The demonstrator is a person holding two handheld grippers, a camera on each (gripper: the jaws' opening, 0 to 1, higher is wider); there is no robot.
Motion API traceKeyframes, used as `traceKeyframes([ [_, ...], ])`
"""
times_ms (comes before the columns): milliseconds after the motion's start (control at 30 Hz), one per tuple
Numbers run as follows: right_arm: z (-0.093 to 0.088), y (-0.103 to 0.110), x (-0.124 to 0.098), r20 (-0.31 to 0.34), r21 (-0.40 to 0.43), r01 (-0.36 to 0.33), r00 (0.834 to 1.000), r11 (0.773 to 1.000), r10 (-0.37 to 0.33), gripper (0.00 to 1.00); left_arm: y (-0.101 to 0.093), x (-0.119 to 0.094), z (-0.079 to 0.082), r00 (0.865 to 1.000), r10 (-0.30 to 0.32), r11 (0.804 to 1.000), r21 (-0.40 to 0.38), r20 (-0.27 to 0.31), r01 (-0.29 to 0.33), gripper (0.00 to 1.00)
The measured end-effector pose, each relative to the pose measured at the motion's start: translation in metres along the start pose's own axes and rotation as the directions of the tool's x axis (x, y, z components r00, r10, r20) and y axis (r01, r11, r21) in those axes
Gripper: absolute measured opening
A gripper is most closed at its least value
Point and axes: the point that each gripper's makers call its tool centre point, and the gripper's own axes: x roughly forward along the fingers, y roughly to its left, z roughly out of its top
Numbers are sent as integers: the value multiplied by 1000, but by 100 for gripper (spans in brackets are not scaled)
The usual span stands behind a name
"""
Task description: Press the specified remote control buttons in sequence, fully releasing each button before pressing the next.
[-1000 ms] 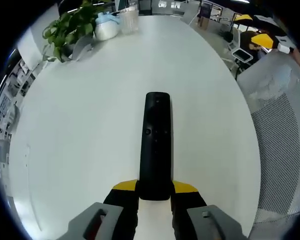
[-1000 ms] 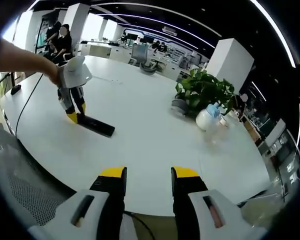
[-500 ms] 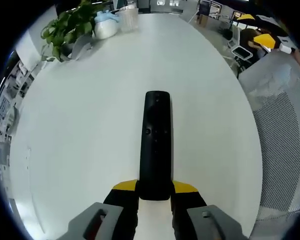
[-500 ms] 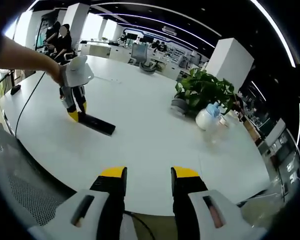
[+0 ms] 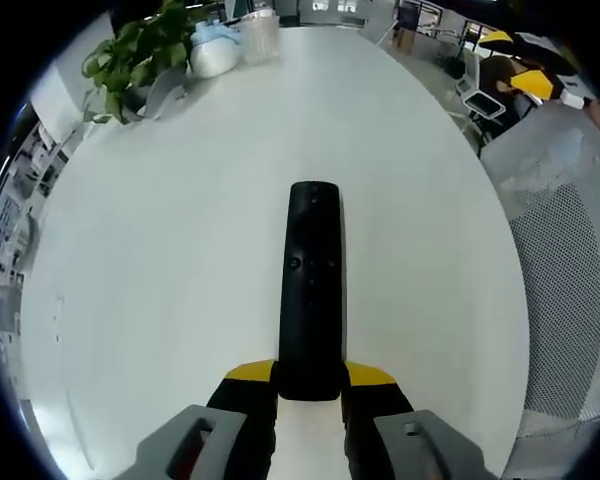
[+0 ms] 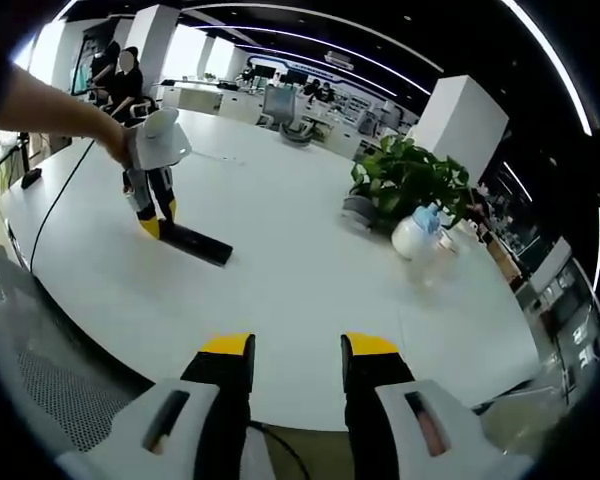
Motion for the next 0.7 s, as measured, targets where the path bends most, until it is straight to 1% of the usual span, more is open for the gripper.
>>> traceKeyframes([
  [233,-1,0,0,-2,3,1,1000,1000,-1,34,5,1,0,1000,-6,1000,11,-8,6,24],
  [700,-3,0,2,-15,-3,1,1000,1000,-1,33,20,2,0,1000,0,1000,-8,-10,0,24],
])
